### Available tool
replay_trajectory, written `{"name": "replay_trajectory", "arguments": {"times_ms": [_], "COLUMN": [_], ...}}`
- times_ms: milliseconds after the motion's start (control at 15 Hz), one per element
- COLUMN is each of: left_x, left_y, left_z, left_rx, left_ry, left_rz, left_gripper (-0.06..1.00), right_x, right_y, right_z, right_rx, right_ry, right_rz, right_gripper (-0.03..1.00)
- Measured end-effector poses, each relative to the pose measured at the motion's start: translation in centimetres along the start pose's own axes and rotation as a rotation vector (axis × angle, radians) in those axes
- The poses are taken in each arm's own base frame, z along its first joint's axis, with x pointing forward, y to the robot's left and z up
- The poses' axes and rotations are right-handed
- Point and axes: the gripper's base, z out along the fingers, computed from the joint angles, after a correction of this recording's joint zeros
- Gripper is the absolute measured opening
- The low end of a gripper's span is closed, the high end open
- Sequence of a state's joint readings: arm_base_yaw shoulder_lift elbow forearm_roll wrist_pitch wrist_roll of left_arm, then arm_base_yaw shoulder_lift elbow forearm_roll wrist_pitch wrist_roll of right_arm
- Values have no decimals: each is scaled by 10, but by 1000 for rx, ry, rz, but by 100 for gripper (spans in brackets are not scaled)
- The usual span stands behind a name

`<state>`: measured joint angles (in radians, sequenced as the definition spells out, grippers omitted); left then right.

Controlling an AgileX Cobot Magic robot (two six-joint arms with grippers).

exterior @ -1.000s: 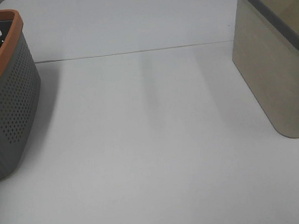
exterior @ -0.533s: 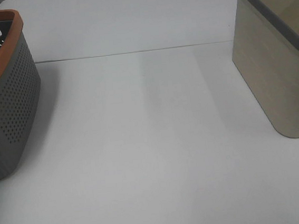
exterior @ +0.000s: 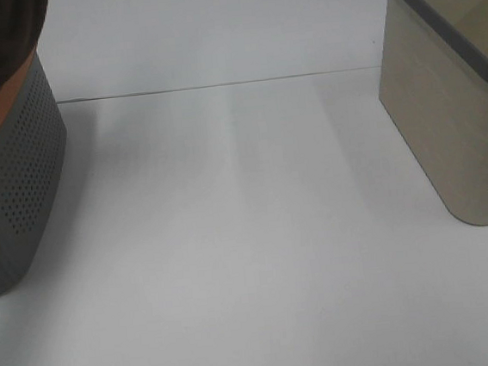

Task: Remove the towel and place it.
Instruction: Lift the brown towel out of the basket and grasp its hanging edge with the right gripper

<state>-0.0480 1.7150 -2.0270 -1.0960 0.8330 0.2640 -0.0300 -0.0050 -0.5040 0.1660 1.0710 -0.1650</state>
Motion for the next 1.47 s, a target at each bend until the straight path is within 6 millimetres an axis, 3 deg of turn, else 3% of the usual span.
{"name": "replay_trajectory", "arguments": {"times_ms": [267,600,867,1067,1333,1467], "left_x": [37,93,127,139,146,150], "left_y": [-27,-2,15,27,45,57], "left_z": [45,105,135,143,134,124], "left_rx": [-49,-164,-189,-234,-428,-576], "left_ry": [34,200,286,341,456,543], "left_rz": [174,140,100,64,138,185], "left_gripper": [0,0,0,0,0,0], "right_x": [-1,-23,-34,-49,-71,-82], "right_y": [3,11,12,15,18,16], "right_z": [0,13,23,35,63,91], "right_rx": [-30,-174,-206,-292,-409,-445], "right_ry": [-7,-13,1,-1,7,40], "right_rz": [46,177,226,246,208,193], "right_gripper": [67,63,60,58,58,58]}}
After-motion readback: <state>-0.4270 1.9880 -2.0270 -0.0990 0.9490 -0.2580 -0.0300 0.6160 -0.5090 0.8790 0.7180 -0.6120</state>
